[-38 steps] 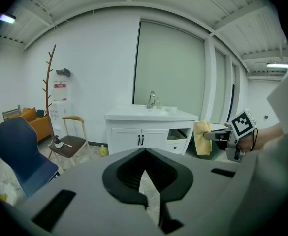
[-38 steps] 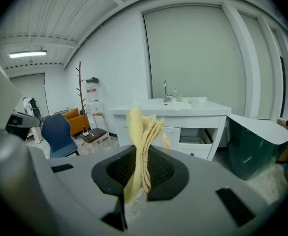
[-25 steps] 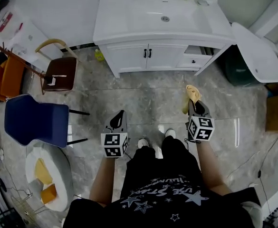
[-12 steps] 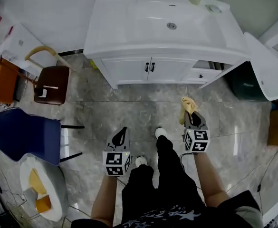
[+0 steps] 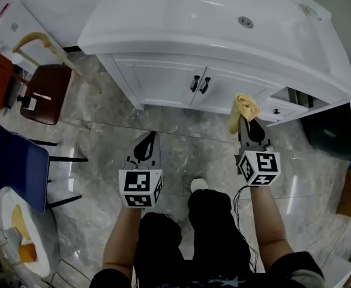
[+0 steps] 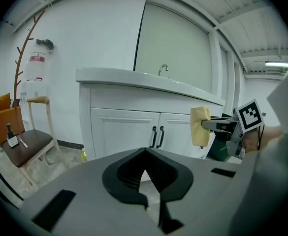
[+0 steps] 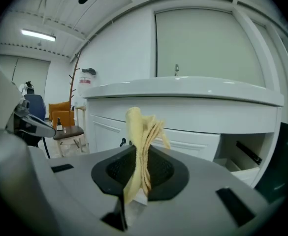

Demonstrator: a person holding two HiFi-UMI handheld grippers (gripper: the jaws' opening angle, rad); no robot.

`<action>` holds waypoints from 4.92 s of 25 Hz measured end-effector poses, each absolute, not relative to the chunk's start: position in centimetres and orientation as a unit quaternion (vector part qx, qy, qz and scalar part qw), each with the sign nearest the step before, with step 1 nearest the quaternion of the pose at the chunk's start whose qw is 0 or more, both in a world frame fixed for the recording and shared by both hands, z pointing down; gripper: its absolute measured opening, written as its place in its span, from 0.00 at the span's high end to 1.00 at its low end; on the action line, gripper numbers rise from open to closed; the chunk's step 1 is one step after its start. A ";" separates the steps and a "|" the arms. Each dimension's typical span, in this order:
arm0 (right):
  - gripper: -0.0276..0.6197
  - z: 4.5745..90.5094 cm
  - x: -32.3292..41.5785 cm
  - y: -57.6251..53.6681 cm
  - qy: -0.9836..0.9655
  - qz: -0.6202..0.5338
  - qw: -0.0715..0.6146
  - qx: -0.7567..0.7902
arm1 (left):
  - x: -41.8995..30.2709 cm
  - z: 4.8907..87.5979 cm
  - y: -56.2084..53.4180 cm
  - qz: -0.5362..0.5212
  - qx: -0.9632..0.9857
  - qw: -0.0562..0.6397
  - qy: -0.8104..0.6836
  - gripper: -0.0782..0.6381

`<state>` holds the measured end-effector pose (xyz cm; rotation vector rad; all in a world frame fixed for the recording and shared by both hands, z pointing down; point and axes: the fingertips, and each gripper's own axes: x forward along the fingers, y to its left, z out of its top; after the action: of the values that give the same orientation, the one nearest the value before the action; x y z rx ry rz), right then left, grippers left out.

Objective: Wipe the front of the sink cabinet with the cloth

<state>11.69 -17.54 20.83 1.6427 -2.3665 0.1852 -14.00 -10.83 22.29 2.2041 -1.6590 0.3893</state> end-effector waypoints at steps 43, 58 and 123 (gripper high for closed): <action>0.86 27.4 28.1 -26.1 -0.713 -0.006 0.012 0.701 | -5.0 28.1 -20.4 0.048 0.862 0.009 -0.505 0.87; 0.86 29.5 14.1 -25.1 -0.824 -0.001 0.002 0.566 | -7.7 30.0 -18.3 0.078 0.840 0.009 -0.536 0.87; 0.86 40.4 11.3 -25.9 -0.855 0.085 0.030 0.510 | -6.3 34.3 -17.9 0.090 0.850 0.063 -0.516 0.87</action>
<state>11.27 -25.94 40.42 1.5724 -2.6378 0.2616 -6.29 -17.91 34.25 2.5677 -1.5576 0.2705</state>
